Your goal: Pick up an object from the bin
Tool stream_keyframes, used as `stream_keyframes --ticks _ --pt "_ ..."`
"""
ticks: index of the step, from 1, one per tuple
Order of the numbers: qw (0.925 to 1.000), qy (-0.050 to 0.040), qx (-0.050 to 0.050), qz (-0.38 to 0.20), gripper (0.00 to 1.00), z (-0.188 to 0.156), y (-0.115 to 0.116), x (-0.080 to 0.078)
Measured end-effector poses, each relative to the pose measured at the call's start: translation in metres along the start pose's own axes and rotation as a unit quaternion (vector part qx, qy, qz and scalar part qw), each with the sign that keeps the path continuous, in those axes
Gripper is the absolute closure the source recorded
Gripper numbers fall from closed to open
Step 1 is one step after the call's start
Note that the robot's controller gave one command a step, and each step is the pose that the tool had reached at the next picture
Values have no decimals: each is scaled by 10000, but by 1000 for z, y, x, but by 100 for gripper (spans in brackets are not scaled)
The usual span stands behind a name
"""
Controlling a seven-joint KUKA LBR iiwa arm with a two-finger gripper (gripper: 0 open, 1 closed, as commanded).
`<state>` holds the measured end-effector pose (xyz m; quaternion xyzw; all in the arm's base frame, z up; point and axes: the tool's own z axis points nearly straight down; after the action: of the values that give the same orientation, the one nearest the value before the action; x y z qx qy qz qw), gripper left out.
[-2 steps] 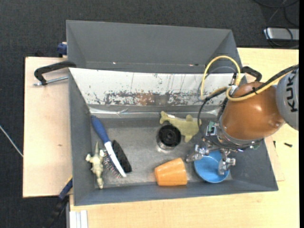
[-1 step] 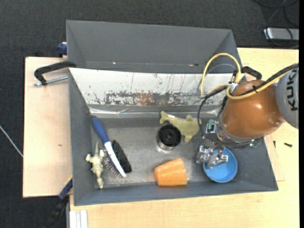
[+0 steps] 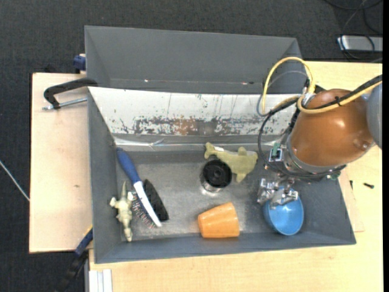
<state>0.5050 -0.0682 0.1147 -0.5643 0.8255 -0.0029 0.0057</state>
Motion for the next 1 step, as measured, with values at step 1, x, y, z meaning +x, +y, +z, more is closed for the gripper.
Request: stream_keyframes --ticks 1 --pt "10000 4 -8 17 100 -49 -3 -2"
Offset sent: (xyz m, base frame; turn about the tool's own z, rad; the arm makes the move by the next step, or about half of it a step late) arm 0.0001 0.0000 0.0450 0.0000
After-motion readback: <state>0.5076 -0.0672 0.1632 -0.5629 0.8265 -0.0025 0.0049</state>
